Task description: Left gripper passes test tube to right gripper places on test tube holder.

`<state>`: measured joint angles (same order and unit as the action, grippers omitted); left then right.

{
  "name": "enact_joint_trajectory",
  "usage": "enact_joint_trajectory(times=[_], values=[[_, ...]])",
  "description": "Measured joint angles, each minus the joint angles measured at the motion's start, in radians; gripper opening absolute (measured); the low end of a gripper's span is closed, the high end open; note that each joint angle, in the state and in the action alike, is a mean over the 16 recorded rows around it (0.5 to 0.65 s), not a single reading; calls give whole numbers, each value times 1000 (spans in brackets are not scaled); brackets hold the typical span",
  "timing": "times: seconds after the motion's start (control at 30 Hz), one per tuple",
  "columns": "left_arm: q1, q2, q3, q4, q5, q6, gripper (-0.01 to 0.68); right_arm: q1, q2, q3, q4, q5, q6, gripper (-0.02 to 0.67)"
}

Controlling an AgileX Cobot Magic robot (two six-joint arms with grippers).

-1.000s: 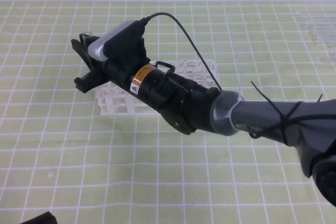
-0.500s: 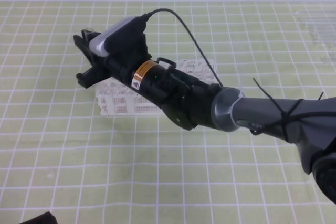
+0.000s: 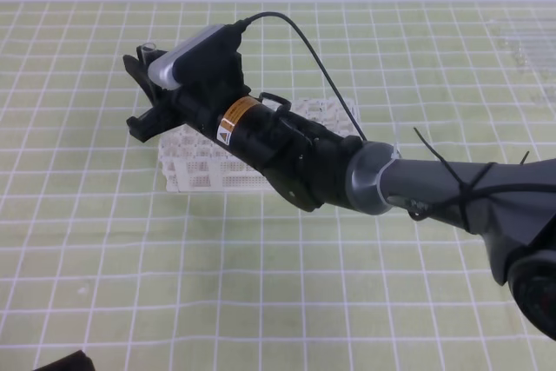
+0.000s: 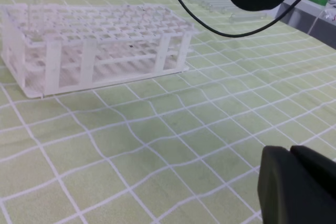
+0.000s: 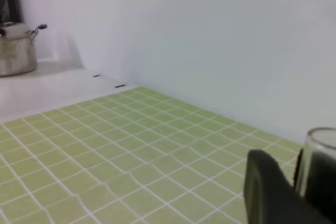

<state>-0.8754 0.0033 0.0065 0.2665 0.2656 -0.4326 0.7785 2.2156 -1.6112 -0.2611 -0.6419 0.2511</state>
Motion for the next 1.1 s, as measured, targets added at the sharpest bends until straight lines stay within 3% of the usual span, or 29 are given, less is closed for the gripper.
enact_joint_trajectory(times=[0.83, 1.1], values=[[0, -1, -1, 0, 1, 0, -1, 0, 23, -9, -5, 17, 6, 91], [0, -1, -2, 0, 2, 0, -1, 0, 23, -9, -6, 20, 6, 152]])
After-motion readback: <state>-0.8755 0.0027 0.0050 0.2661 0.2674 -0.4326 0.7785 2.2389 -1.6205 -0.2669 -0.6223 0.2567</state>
